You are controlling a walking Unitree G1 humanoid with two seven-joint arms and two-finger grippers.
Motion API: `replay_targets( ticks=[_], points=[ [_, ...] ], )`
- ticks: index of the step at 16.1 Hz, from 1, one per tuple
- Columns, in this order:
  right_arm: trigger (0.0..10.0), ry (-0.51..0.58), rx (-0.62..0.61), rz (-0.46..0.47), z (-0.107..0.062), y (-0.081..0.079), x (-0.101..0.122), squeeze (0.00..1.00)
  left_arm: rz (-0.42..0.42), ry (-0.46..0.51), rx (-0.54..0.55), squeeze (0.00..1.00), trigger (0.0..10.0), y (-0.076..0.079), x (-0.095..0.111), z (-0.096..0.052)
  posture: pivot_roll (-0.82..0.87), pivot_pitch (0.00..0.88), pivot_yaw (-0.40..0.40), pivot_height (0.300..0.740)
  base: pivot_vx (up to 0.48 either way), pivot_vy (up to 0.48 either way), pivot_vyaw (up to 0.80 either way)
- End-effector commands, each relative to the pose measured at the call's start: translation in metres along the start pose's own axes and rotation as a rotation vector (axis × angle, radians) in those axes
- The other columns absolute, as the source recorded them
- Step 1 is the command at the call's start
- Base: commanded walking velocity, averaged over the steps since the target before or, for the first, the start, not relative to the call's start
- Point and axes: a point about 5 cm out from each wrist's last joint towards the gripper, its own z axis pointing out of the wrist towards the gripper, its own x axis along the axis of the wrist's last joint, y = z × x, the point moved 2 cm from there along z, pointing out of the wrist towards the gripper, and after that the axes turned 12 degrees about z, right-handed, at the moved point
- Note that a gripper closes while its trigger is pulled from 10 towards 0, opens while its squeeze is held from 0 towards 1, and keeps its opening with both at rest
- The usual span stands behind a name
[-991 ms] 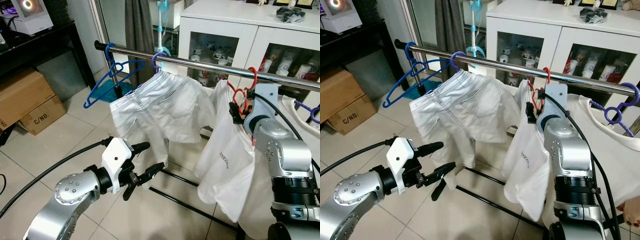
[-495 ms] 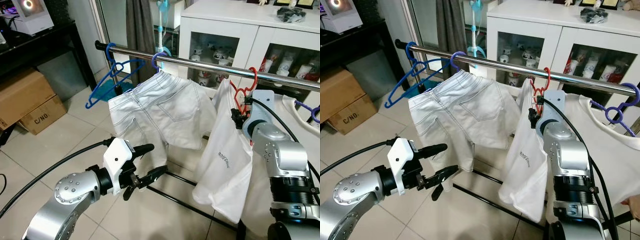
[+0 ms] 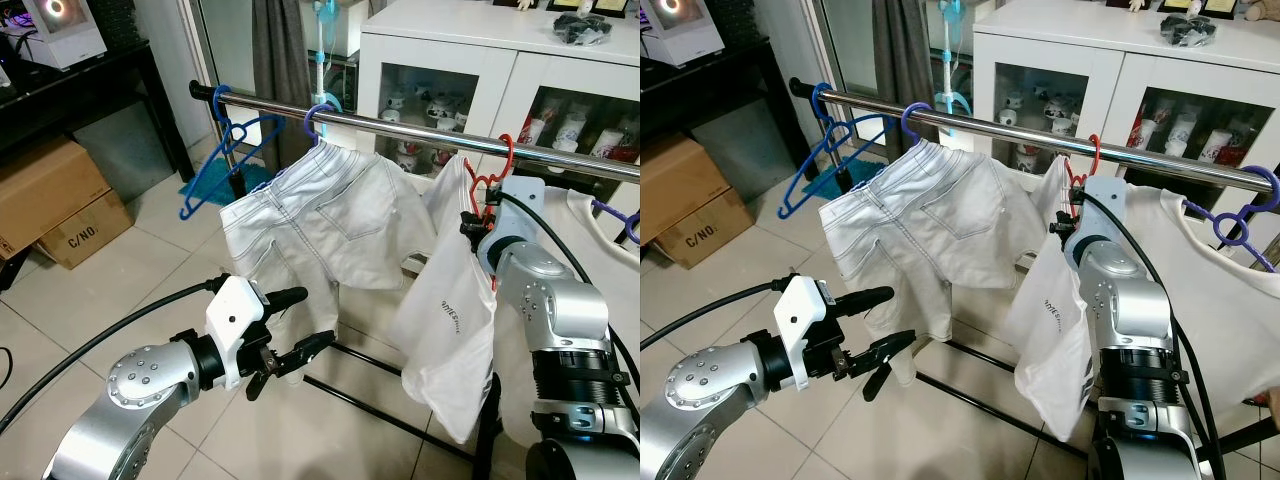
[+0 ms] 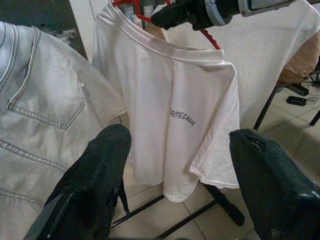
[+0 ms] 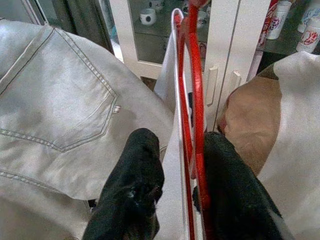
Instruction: Hang hanger
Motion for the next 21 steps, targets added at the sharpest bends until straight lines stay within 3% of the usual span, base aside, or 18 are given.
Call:
replay_targets(
  ticks=[1, 14, 15, 18, 21],
  points=[
    [0.0, 0.021, 0.012, 0.019, 0.001, -0.003, 0.006, 0.00, 0.030, 0.000, -0.002, 0.00, 10.0, 0.000, 0.003, 0.000, -0.12, 0.000, 0.065, 0.740, 0.000, 0.000, 0.00],
    [0.0, 0.041, 0.056, -0.022, -0.002, -0.012, 0.004, 0.00, 0.038, -0.014, 0.027, 0.00, 10.0, -0.004, 0.002, 0.000, -0.12, 0.000, 0.070, 0.740, 0.000, 0.000, 0.00],
    [0.0, 0.108, 0.070, 0.001, -0.007, -0.012, 0.011, 0.00, 0.049, -0.059, 0.133, 0.00, 10.0, -0.014, -0.004, 0.001, -0.12, 0.000, 0.070, 0.740, 0.000, 0.000, 0.00],
    [0.0, 0.246, 0.081, 0.013, -0.023, -0.011, 0.029, 0.00, 0.054, -0.067, 0.258, 0.00, 10.0, -0.024, -0.004, 0.000, -0.11, 0.000, 0.057, 0.740, 0.000, 0.000, 0.00],
    [0.0, 0.278, 0.142, 0.063, -0.042, -0.015, 0.022, 0.00, 0.003, -0.040, 0.355, 0.00, 10.0, -0.024, -0.001, -0.001, -0.10, 0.000, 0.047, 0.740, 0.000, 0.000, 0.00]
  ],
)
